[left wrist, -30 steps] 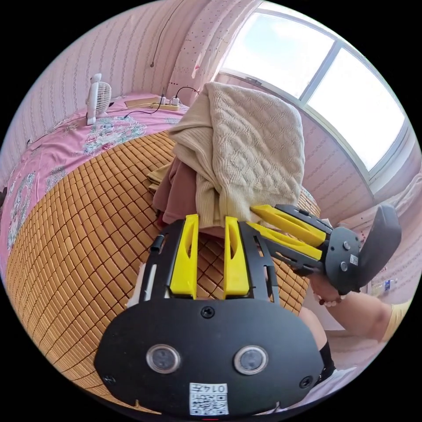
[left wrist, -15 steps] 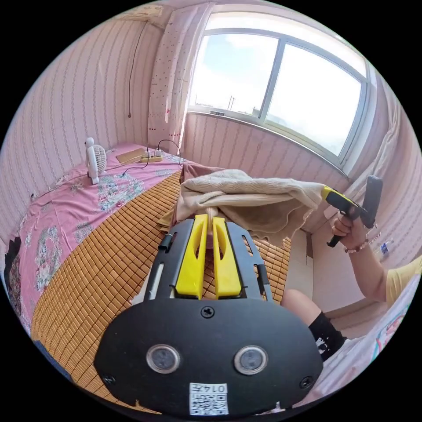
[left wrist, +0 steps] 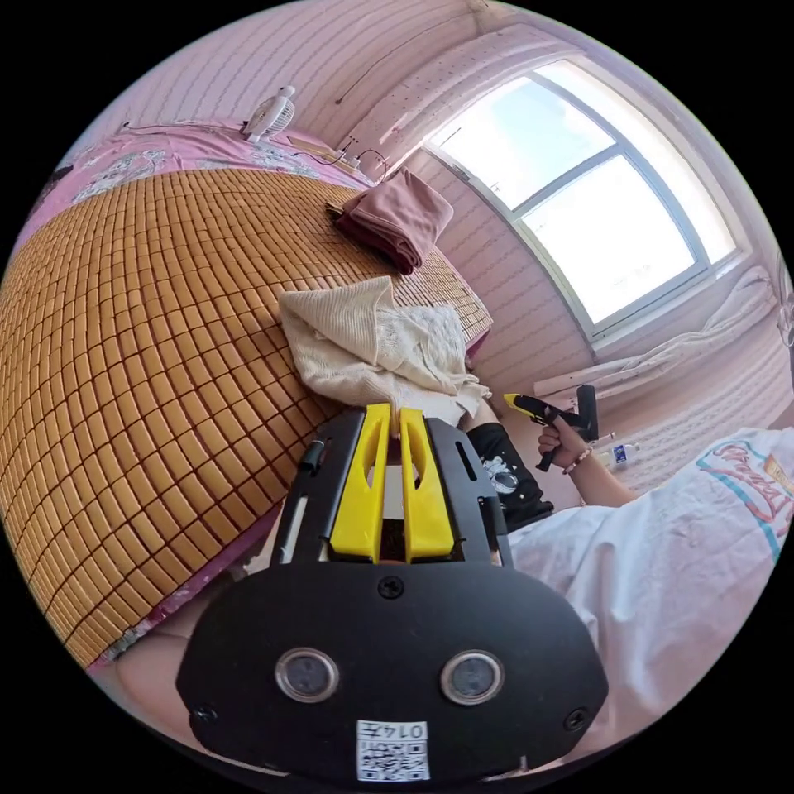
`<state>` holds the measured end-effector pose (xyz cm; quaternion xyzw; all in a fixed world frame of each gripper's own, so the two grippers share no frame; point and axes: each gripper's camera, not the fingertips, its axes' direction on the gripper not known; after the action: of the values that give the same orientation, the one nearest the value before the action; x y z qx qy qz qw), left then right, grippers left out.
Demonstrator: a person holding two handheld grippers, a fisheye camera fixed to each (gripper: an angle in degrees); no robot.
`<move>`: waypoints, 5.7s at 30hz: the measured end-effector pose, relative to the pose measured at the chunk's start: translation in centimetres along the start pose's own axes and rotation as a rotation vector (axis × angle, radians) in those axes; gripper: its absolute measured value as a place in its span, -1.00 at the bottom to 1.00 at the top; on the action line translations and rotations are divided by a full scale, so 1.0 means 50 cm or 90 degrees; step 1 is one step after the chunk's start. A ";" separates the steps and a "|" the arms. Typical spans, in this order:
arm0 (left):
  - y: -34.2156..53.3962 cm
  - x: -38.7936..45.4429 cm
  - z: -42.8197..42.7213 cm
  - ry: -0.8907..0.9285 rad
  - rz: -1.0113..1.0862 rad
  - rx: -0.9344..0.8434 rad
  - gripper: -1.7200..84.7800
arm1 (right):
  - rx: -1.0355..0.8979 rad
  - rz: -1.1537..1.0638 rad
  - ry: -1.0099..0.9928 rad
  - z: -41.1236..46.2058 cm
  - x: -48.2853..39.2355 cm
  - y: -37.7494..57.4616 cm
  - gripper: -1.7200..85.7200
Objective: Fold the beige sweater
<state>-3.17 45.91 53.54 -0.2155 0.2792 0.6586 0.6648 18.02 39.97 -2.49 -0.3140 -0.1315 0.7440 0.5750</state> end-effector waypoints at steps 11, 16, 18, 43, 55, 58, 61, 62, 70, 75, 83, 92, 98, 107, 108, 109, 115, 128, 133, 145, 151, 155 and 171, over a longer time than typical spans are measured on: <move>-0.002 -0.065 -0.125 -0.002 -0.002 0.076 -0.98 | 0.031 0.205 -0.036 0.091 0.076 -0.089 -0.72; 0.034 -0.118 -0.161 0.014 -0.080 0.148 -0.98 | -0.064 0.143 -0.011 0.140 0.080 -0.157 -0.89; 0.040 -0.146 -0.167 0.002 -0.130 0.142 -0.98 | -0.058 0.118 -0.041 0.124 0.077 -0.178 -0.91; -0.066 -0.071 0.103 -0.149 -0.028 -0.192 -0.98 | 0.028 0.066 -0.210 -0.012 0.116 -0.115 -0.94; 0.035 -0.172 -0.066 -0.008 -0.243 -0.012 -0.91 | -0.041 0.161 -0.184 0.024 0.204 -0.070 -0.94; 0.039 -0.135 -0.034 -0.045 -0.202 -0.062 -0.75 | -0.048 0.178 -0.190 0.022 0.219 -0.052 -0.94; 0.035 -0.121 0.024 -0.052 -0.216 -0.138 -0.57 | -0.048 0.187 -0.196 0.018 0.223 -0.041 -0.94; 0.033 -0.116 0.051 -0.049 -0.209 -0.172 -0.57 | -0.049 0.188 -0.197 0.017 0.224 -0.039 -0.94; 0.038 -0.051 0.125 -0.056 -0.110 -0.286 -0.88 | -0.037 0.191 -0.200 -0.019 0.229 -0.004 -0.94; 0.092 -0.034 0.007 -0.021 -0.104 -0.177 -0.92 | 0.030 0.208 -0.309 -0.064 0.226 0.022 -0.94; 0.039 0.101 -0.400 -0.072 0.083 0.164 -0.96 | 0.149 -0.065 -0.527 -0.187 0.009 -0.131 -0.95; 0.051 0.355 -0.813 -0.182 0.270 0.442 -0.97 | 0.361 -0.371 -0.540 -0.478 -0.350 -0.239 -0.95; 0.136 0.474 -0.961 -0.202 0.312 0.570 -0.97 | 0.414 -0.428 -0.631 -0.602 -0.483 -0.212 -0.95; 0.268 0.594 -1.101 -0.162 0.427 0.687 -0.96 | 0.520 -0.582 -0.619 -0.744 -0.597 -0.092 -0.95; 0.267 0.590 -1.103 -0.166 0.422 0.685 -0.96 | 0.514 -0.587 -0.580 -0.735 -0.622 -0.100 -0.95; 0.256 0.570 -1.102 -0.173 0.400 0.673 -0.96 | 0.483 -0.586 -0.538 -0.710 -0.654 -0.121 -0.95; 0.116 0.269 -1.009 -0.232 0.068 0.469 -0.97 | 0.171 -0.456 -0.394 -0.390 -0.803 -0.286 -0.95; 0.124 0.125 -0.961 -0.280 0.069 0.442 -0.96 | 0.231 -0.571 -0.315 -0.251 -0.944 -0.249 -0.95; 0.253 -0.065 -0.735 -0.227 -0.088 0.269 -0.94 | -0.017 -0.445 -0.228 0.045 -0.809 -0.139 -0.94; 0.353 -0.204 -0.505 -0.200 -0.215 0.065 -0.85 | -0.285 -0.527 -0.041 0.328 -0.839 0.042 -0.80; 0.202 -0.139 -0.312 -0.211 -0.053 -0.046 -0.79 | -0.303 -0.680 -0.071 0.420 -0.984 0.131 -0.76; 0.145 -0.160 -0.204 -0.234 -0.073 -0.146 -0.81 | -0.343 -0.724 0.037 0.490 -1.012 0.172 -0.83; 0.114 -0.175 -0.354 -0.103 -0.087 0.069 -0.98 | -0.353 -0.732 0.032 0.503 -1.068 0.174 -0.92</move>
<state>-10.18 27.98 46.43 -0.1443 0.2445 0.6110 0.7390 3.28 -8.59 28.88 -0.3474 -0.4530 0.2474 0.7829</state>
